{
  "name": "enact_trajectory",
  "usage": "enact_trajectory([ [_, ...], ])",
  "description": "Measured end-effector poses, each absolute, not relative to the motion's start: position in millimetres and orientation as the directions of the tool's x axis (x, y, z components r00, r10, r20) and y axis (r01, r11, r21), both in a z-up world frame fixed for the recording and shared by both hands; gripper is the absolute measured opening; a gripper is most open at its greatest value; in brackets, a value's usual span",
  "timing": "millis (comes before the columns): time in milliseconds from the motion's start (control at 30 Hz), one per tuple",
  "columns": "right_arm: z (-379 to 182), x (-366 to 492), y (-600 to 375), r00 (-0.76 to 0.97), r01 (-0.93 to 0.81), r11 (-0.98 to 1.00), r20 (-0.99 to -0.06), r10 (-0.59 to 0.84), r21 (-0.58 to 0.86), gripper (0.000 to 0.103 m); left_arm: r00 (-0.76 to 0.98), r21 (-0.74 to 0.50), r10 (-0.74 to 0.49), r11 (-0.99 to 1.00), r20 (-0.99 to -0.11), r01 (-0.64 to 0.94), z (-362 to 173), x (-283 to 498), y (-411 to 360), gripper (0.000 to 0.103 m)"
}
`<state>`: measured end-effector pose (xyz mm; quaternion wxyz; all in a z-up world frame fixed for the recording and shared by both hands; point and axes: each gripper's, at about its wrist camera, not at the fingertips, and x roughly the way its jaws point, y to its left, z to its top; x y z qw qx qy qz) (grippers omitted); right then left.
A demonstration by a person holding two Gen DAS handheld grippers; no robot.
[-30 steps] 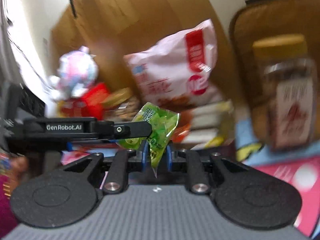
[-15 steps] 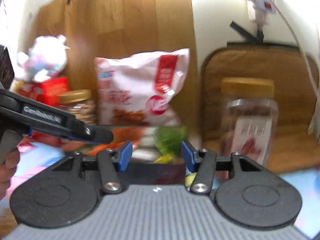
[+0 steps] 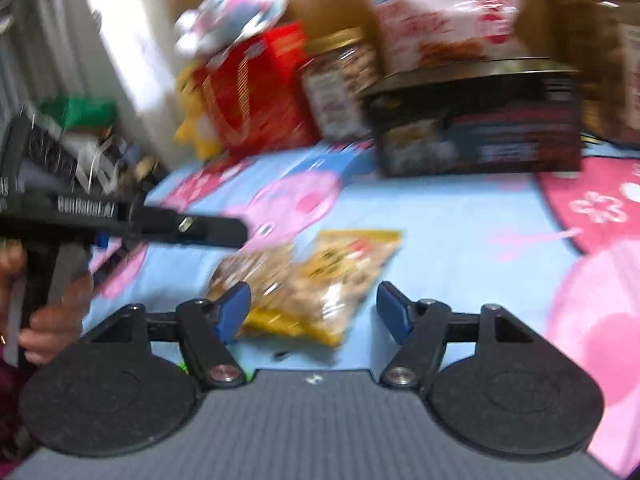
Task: Organize snacks
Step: 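Grasp the yellow peanut bag with the left gripper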
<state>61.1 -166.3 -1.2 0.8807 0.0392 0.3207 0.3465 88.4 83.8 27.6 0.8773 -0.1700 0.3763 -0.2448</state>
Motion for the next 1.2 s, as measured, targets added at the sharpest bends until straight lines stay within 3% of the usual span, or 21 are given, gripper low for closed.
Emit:
enact_trajectory([
  [100, 1.4, 55.9, -161.1, 0.6, -0.594, 0.789, -0.564, 0.567, 0.161, 0.07, 0.586, -0.501, -0.583, 0.804, -0.563, 0.319, 26.0, 87.5, 77.3, 0.033],
  [267, 3.7, 48.0, -204.3, 0.755, -0.446, 0.895, -0.534, 0.38, 0.006, 0.07, 0.573, -0.51, -0.605, 0.79, -0.553, 0.341, 24.3, 87.2, 68.9, 0.033],
  [333, 5.4, 47.7, -223.6, 0.771, -0.388, 0.92, -0.528, 0.356, 0.056, 0.07, 0.572, -0.506, -0.604, 0.791, -0.554, 0.345, 25.2, 94.6, 65.3, 0.033],
  [400, 6.0, 49.7, -230.5, 0.749, -0.398, 0.907, -0.521, 0.409, 0.139, 0.071, 0.586, -0.494, -0.591, 0.8, -0.555, 0.34, 27.2, 106.4, 60.8, 0.048],
  [433, 6.2, 50.1, -227.9, 0.73, -0.42, 0.89, -0.518, 0.447, 0.176, 0.071, 0.597, -0.486, -0.581, 0.807, -0.553, 0.336, 27.8, 112.2, 60.0, 0.05],
  [533, 7.0, 56.1, -202.5, 0.671, -0.492, 0.84, -0.516, 0.532, 0.227, 0.072, 0.602, -0.46, -0.561, 0.823, -0.568, 0.332, 27.2, 137.0, 53.4, 0.05],
  [767, -6.9, 80.6, -155.2, 0.636, -0.531, 0.832, -0.574, 0.516, 0.161, 0.073, 0.547, -0.432, -0.549, 0.835, -0.631, 0.34, 9.7, 169.3, 30.4, 0.05],
  [900, -6.1, 71.9, -178.1, 0.69, -0.487, 0.868, -0.566, 0.451, 0.098, 0.073, 0.54, -0.415, -0.548, 0.836, -0.639, 0.358, 4.3, 165.2, 25.4, 0.048],
  [1000, -7.3, 62.2, -209.0, 0.75, -0.401, 0.914, -0.551, 0.366, 0.062, 0.073, 0.493, -0.479, -0.598, 0.801, -0.632, 0.358, 3.2, 160.4, 26.3, 0.048],
  [1200, -3.2, 50.8, -243.1, 0.747, -0.382, 0.908, -0.521, 0.414, 0.174, 0.073, 0.456, -0.491, -0.625, 0.781, -0.634, 0.387, 5.9, 143.8, 13.7, 0.051],
])
